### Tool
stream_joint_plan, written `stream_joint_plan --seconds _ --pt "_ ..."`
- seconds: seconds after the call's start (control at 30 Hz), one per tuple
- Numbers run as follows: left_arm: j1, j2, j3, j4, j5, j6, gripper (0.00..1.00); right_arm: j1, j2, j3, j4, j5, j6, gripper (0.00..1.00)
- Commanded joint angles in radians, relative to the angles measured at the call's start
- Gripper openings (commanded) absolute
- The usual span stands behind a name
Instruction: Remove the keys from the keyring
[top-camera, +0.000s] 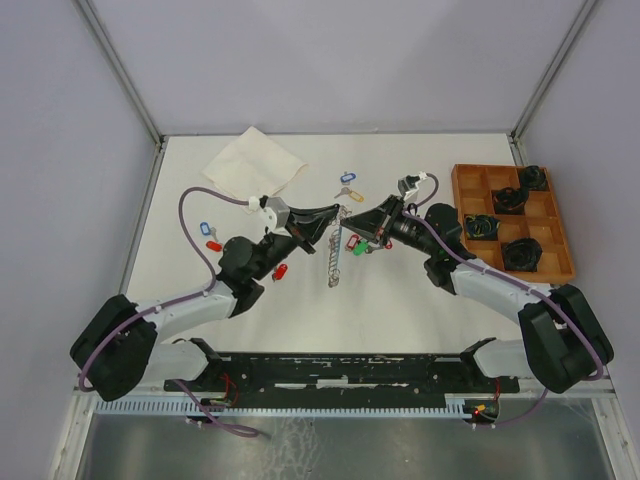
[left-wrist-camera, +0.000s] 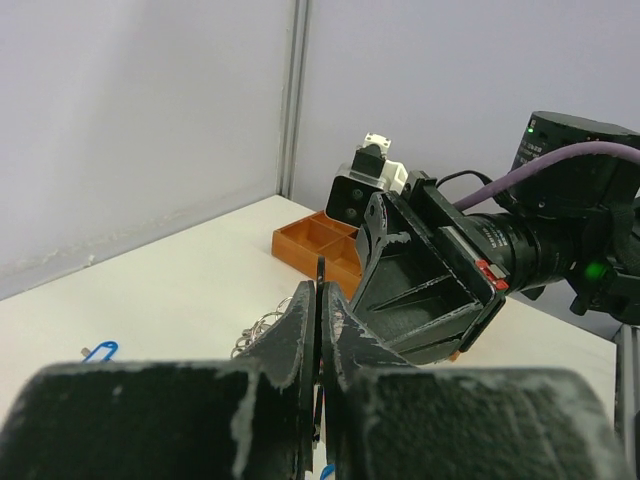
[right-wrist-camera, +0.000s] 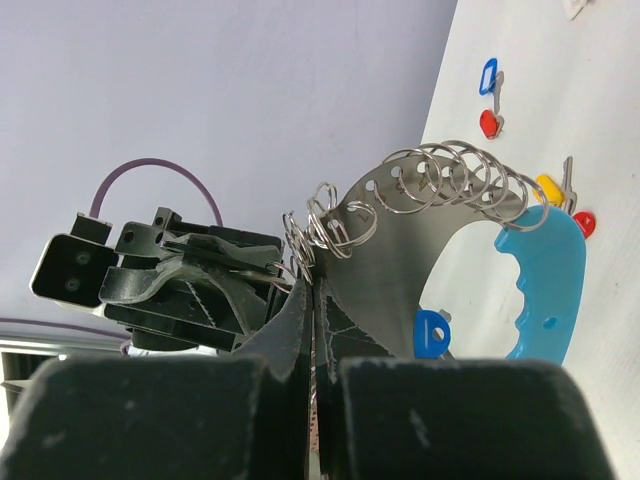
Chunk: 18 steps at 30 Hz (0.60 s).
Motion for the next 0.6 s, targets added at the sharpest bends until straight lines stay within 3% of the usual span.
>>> stream_joint_plan --seconds 0.0,0.57 --pt "0.022 -0.055 0.09 0.014 0.041 -0.061 0.03 -0.018 -0.017 -0.007 0.038 0.064 0.005 0.01" --pt "0.027 -0.064 0.198 -0.087 0.034 -0.066 0.03 -0.018 -0.011 -0.027 0.061 0.075 0.07 0.03"
